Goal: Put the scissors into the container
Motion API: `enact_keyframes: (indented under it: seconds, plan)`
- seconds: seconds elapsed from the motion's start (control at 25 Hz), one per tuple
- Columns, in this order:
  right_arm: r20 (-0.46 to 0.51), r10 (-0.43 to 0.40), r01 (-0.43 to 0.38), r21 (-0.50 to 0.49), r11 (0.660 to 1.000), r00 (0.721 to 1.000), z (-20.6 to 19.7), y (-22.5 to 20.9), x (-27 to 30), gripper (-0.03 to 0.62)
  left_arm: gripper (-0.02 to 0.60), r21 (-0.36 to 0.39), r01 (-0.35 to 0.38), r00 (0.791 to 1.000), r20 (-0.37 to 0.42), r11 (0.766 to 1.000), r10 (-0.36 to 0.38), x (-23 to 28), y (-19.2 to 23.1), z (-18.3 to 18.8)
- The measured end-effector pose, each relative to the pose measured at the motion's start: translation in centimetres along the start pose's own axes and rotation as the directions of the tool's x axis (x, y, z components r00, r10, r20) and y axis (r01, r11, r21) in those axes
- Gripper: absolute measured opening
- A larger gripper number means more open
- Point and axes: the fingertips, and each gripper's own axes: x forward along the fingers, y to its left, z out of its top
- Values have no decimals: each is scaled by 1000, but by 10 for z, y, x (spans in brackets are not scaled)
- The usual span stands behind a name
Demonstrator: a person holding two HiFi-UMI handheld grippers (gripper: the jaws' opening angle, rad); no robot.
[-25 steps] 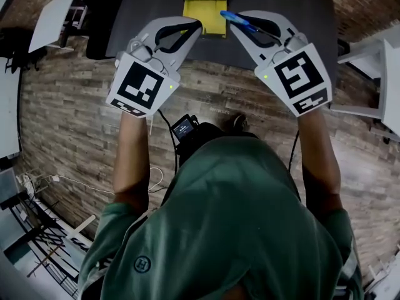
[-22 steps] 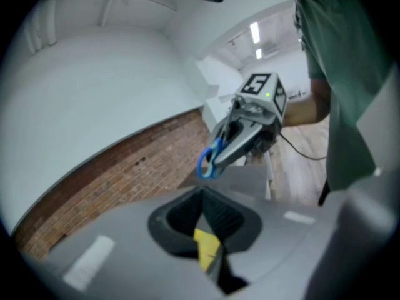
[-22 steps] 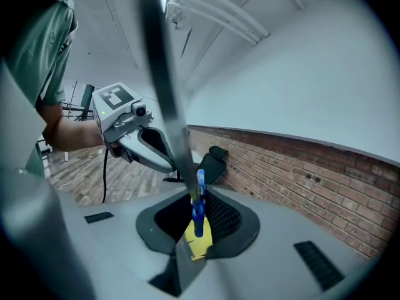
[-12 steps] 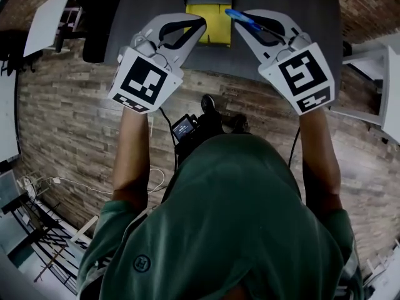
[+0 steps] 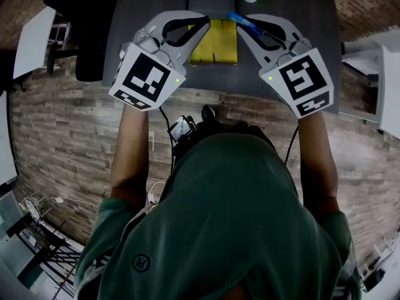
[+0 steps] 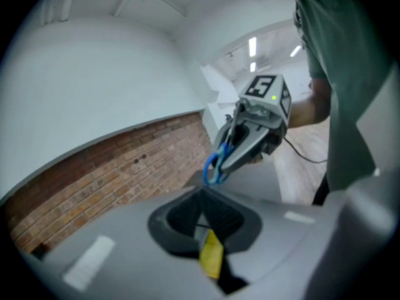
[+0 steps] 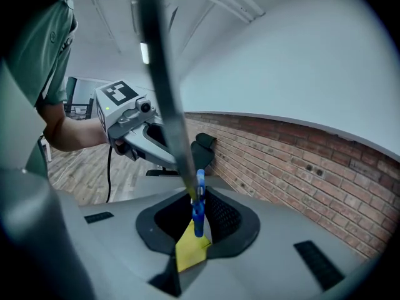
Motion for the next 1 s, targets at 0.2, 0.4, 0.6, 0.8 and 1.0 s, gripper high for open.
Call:
enact_keyframes:
  seconds: [0.2, 0.4, 0.6, 0.8, 1.0]
  plan:
    - [-31, -29, 30, 20, 999, 999, -4, -8, 21, 44, 2, -4, 36, 999, 26, 999, -36, 12, 19, -15]
    - [-57, -13, 15, 38, 999, 998, -19, -28, 35, 44, 2, -30, 54, 998, 25, 998, -53, 38, 32, -23]
    - [-56, 36, -33, 49, 998, 998, -36, -49, 51, 44, 2, -62, 50, 999, -14, 997, -51, 66, 41, -33]
    - [-37, 110, -107, 53, 993, 993, -50, -72, 74, 44, 2, -89, 15, 998, -67, 996, -21, 93, 59, -42]
    - [-29, 169, -167, 56, 984, 985, -68, -83, 100, 44, 2, -120, -34, 992, -125, 992, 19, 109, 70, -64]
